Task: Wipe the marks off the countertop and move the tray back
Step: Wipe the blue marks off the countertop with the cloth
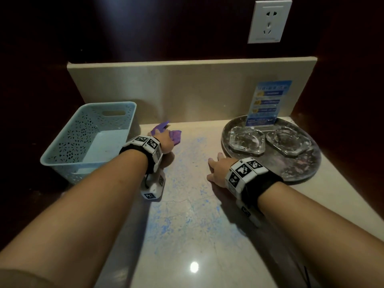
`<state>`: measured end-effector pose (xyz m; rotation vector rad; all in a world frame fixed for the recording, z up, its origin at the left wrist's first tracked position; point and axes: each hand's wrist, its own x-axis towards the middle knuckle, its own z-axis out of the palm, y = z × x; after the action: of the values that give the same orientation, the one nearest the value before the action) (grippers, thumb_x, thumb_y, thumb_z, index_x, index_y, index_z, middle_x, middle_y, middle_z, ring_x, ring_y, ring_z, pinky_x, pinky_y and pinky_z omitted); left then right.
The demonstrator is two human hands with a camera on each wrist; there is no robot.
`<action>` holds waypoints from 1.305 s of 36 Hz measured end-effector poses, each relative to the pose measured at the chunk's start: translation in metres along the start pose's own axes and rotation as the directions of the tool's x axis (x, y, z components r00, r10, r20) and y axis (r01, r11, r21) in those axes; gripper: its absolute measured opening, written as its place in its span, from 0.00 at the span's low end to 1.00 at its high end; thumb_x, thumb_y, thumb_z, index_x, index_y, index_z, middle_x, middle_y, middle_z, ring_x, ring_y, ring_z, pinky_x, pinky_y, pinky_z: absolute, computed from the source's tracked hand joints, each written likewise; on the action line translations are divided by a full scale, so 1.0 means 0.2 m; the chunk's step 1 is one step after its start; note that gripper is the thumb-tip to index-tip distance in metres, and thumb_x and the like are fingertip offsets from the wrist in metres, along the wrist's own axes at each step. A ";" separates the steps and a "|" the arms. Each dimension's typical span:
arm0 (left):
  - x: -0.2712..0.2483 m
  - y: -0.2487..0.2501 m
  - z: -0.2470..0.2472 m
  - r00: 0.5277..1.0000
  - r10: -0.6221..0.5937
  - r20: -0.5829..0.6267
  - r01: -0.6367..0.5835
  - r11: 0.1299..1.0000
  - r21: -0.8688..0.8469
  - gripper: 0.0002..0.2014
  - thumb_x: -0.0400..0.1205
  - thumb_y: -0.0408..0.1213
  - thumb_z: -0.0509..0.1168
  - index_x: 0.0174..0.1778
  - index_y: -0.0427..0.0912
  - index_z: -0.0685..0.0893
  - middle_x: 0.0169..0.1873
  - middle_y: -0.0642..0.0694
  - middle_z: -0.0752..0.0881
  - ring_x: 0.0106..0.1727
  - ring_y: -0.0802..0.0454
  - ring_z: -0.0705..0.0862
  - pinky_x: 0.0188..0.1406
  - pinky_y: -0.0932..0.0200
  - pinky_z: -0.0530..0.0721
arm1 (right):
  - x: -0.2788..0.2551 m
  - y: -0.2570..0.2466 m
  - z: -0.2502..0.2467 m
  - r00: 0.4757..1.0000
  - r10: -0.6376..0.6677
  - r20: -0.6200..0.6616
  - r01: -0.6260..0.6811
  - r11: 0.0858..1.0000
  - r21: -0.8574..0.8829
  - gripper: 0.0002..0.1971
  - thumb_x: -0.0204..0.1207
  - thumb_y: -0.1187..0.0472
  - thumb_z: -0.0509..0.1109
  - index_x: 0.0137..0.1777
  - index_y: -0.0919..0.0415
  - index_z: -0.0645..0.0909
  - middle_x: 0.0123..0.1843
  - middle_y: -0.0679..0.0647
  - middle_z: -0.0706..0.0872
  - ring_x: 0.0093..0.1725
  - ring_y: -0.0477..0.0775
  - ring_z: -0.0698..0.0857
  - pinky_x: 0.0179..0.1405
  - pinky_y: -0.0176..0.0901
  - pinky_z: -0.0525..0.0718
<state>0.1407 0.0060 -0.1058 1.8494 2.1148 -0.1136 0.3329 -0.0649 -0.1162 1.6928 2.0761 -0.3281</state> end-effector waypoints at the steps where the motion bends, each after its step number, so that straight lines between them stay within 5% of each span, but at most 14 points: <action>1: 0.02 0.00 0.00 1.000 0.025 0.011 -0.025 1.000 0.002 0.25 0.84 0.44 0.50 0.77 0.42 0.63 0.81 0.34 0.57 0.80 0.30 0.57 0.81 0.43 0.57 | 0.00 0.00 0.00 1.000 -0.007 -0.003 0.007 1.000 0.006 0.33 0.82 0.41 0.53 0.84 0.50 0.50 0.86 0.62 0.47 0.81 0.69 0.63 0.75 0.63 0.68; 5: 0.06 0.05 0.01 0.989 0.120 0.084 -0.120 0.993 -0.005 0.33 0.78 0.59 0.46 0.77 0.46 0.62 0.83 0.36 0.54 0.83 0.36 0.56 0.82 0.43 0.51 | -0.02 -0.01 0.00 1.000 -0.001 0.010 0.001 1.000 0.022 0.34 0.82 0.41 0.54 0.84 0.51 0.50 0.86 0.62 0.46 0.82 0.68 0.59 0.77 0.62 0.65; 10: 0.00 0.12 -0.04 0.973 0.180 0.144 -0.191 0.979 0.066 0.28 0.87 0.50 0.50 0.83 0.50 0.52 0.84 0.39 0.48 0.85 0.38 0.48 0.82 0.49 0.48 | -0.04 -0.01 -0.01 0.999 -0.007 0.034 0.005 0.999 0.052 0.35 0.83 0.43 0.55 0.85 0.53 0.48 0.86 0.62 0.44 0.83 0.68 0.56 0.78 0.61 0.64; 20: -0.01 0.23 -0.01 0.902 0.367 0.225 -0.376 0.927 -0.007 0.28 0.85 0.48 0.57 0.82 0.56 0.57 0.85 0.50 0.49 0.85 0.41 0.44 0.83 0.49 0.45 | -0.03 -0.02 -0.02 0.997 0.009 0.071 -0.013 0.998 0.056 0.35 0.83 0.43 0.55 0.85 0.52 0.46 0.86 0.61 0.41 0.84 0.66 0.52 0.80 0.62 0.60; 25: -0.09 0.24 -0.03 0.872 0.418 0.256 -0.419 0.906 -0.054 0.26 0.84 0.43 0.60 0.79 0.59 0.64 0.84 0.51 0.55 0.84 0.47 0.53 0.81 0.54 0.50 | -0.05 -0.03 -0.03 0.998 0.015 0.069 -0.018 0.999 0.049 0.35 0.82 0.42 0.55 0.85 0.51 0.47 0.87 0.59 0.42 0.84 0.65 0.54 0.80 0.62 0.62; 29: -0.15 0.25 0.01 0.855 0.454 0.249 -0.436 0.891 -0.126 0.24 0.81 0.34 0.63 0.73 0.57 0.75 0.78 0.52 0.70 0.77 0.49 0.69 0.76 0.58 0.63 | -0.05 -0.02 -0.02 1.000 0.008 -0.001 -0.008 1.000 0.013 0.32 0.80 0.41 0.58 0.80 0.54 0.62 0.84 0.62 0.56 0.78 0.66 0.67 0.73 0.59 0.71; 31: -0.20 0.24 0.02 0.866 0.463 0.190 -0.443 0.885 -0.142 0.23 0.80 0.30 0.62 0.70 0.54 0.80 0.74 0.52 0.76 0.72 0.49 0.75 0.70 0.61 0.69 | -0.06 -0.02 -0.01 1.000 0.002 -0.026 -0.002 1.000 -0.003 0.30 0.79 0.40 0.58 0.78 0.54 0.65 0.81 0.63 0.62 0.75 0.66 0.70 0.71 0.58 0.73; 34: -0.24 0.19 0.01 0.899 0.431 0.081 -0.417 0.897 -0.147 0.20 0.79 0.29 0.62 0.66 0.50 0.83 0.68 0.47 0.83 0.66 0.46 0.81 0.62 0.60 0.75 | -0.06 -0.02 -0.01 0.999 0.001 -0.040 0.000 1.000 0.004 0.33 0.79 0.40 0.57 0.81 0.53 0.61 0.85 0.63 0.53 0.79 0.67 0.66 0.74 0.60 0.69; 38: -0.20 0.01 -0.07 0.948 0.297 -0.110 -0.313 0.932 -0.184 0.16 0.79 0.37 0.68 0.64 0.45 0.85 0.61 0.45 0.87 0.63 0.49 0.84 0.47 0.70 0.71 | -0.05 -0.01 -0.02 1.000 -0.009 0.011 0.009 1.000 0.011 0.36 0.81 0.40 0.55 0.84 0.49 0.48 0.87 0.60 0.45 0.83 0.67 0.59 0.77 0.62 0.66; 41: -0.18 -0.06 -0.11 0.962 0.190 -0.194 -0.216 0.969 -0.120 0.19 0.80 0.50 0.65 0.62 0.44 0.85 0.61 0.41 0.87 0.63 0.42 0.84 0.58 0.61 0.78 | -0.04 -0.01 -0.02 0.999 -0.003 0.032 0.003 1.000 0.002 0.36 0.82 0.39 0.54 0.85 0.49 0.46 0.87 0.59 0.43 0.83 0.66 0.56 0.78 0.62 0.66; 44: -0.18 -0.04 -0.06 0.981 0.178 -0.075 -0.181 0.982 -0.046 0.13 0.83 0.42 0.61 0.58 0.40 0.84 0.64 0.37 0.83 0.66 0.43 0.80 0.63 0.63 0.71 | -0.04 0.00 -0.02 0.999 -0.004 0.039 0.004 1.000 0.000 0.35 0.82 0.40 0.54 0.85 0.48 0.46 0.87 0.59 0.43 0.84 0.66 0.56 0.78 0.62 0.66; 46: -0.16 -0.02 -0.02 0.981 0.193 -0.011 -0.193 0.980 -0.041 0.06 0.81 0.34 0.61 0.44 0.51 0.80 0.73 0.37 0.76 0.73 0.46 0.75 0.68 0.64 0.68 | -0.04 0.00 -0.02 0.999 -0.005 0.041 0.004 1.000 0.004 0.35 0.82 0.40 0.54 0.85 0.48 0.45 0.87 0.59 0.43 0.84 0.66 0.55 0.78 0.62 0.65; 47: -0.15 -0.01 -0.01 0.979 0.204 0.007 -0.204 0.978 -0.047 0.11 0.81 0.32 0.61 0.40 0.55 0.76 0.76 0.37 0.71 0.76 0.46 0.72 0.73 0.61 0.68 | -0.04 0.00 -0.02 0.999 -0.004 0.046 0.004 1.000 0.007 0.35 0.82 0.40 0.54 0.85 0.48 0.45 0.87 0.59 0.43 0.84 0.66 0.54 0.79 0.62 0.64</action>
<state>0.1412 -0.0232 -0.0959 2.0193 1.8896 -0.0272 0.3332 -0.0709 -0.1094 1.6694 2.0478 -0.3730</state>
